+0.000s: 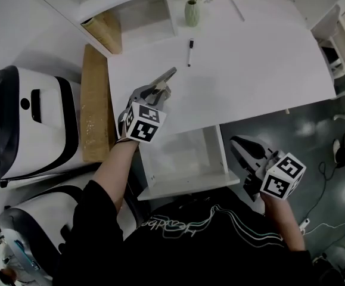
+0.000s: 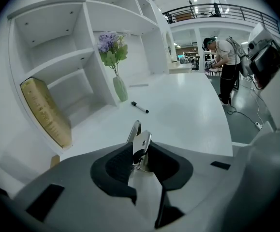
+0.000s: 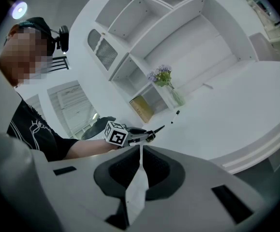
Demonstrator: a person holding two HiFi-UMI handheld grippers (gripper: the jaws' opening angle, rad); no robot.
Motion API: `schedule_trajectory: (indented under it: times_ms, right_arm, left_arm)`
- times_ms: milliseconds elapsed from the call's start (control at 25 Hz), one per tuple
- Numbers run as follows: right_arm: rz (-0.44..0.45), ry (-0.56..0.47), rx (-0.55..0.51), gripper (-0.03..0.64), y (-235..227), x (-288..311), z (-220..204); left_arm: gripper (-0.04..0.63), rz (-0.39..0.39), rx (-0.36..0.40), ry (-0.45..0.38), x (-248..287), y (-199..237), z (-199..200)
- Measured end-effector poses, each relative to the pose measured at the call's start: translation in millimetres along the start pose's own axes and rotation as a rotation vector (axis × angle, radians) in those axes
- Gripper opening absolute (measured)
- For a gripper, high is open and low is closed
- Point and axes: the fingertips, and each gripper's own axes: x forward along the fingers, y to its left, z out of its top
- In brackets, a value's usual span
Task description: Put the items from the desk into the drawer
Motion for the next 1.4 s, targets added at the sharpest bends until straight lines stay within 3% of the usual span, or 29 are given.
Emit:
schedule_trajectory:
  times_ms: [280, 440, 1120, 1400]
  right_arm:
    - [-0.015, -0.003, 0.024, 0.049, -2.1, -5.9, -9.4]
    - [-0.019, -0.007, 0.028, 0.049, 4.4, -11.4, -11.5]
    - [0.017, -0.062, 0.029, 0.049, 71.9, -33.1, -52.2]
    - [-0.004, -0.087, 0.06, 0.049, 84.4, -48.9, -75.8]
  left_arm:
    - [0.055, 0.041, 0.114, -0.006, -5.1, 3.7, 7.4]
    - [0.044, 0.024, 0.112, 0.002, -14.2, -1.2, 10.9]
    - [0.04, -0.2, 0.113, -0.146, -175.5, -98.7, 7.7]
    - [0.04, -0.306, 0.082, -0.12, -194.8, -154.0, -31.6]
